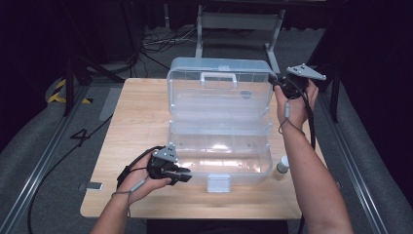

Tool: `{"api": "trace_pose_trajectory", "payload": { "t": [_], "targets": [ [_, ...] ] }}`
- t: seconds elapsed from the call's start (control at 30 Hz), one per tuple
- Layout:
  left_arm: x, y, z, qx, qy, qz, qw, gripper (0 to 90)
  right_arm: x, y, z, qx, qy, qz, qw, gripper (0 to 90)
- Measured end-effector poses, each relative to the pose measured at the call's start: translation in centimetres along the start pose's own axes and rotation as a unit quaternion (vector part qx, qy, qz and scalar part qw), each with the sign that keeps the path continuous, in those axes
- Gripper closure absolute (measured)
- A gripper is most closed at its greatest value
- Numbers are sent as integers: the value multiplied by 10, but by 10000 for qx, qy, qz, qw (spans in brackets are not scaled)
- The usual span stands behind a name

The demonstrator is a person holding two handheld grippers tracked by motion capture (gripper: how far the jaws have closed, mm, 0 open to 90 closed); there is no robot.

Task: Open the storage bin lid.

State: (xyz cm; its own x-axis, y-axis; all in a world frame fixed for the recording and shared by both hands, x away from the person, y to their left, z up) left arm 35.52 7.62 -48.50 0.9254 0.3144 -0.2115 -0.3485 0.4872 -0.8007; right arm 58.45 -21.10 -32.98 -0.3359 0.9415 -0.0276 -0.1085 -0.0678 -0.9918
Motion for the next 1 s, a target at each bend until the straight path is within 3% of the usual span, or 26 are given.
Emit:
{"api": "trace_pose_trajectory", "payload": {
  "t": [0.6, 1.0],
  "targets": [
    [0, 0, 0, -33, 23, -55, 10000, 753, -7, 4, -21, 213, -24, -154, 9997, 824],
    [0, 0, 0, -46, 27, -25, 10000, 751, -12, 10, -35, 300, -28, -379, 9988, 831]
  ]
}}
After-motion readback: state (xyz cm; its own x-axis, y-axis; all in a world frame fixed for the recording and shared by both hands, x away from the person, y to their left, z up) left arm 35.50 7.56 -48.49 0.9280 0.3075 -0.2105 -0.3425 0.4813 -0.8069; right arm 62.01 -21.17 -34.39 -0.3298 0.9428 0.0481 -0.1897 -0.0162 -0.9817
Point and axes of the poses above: each handheld gripper's, and its own axes: z roughly backward along the jaws, y roughly out of its underside, x roughly to its left, the point moved 10 cm from there along -z, roughly forward along the jaws, and after that the axes turned 10 degrees about -x, right-handed, at the moved point
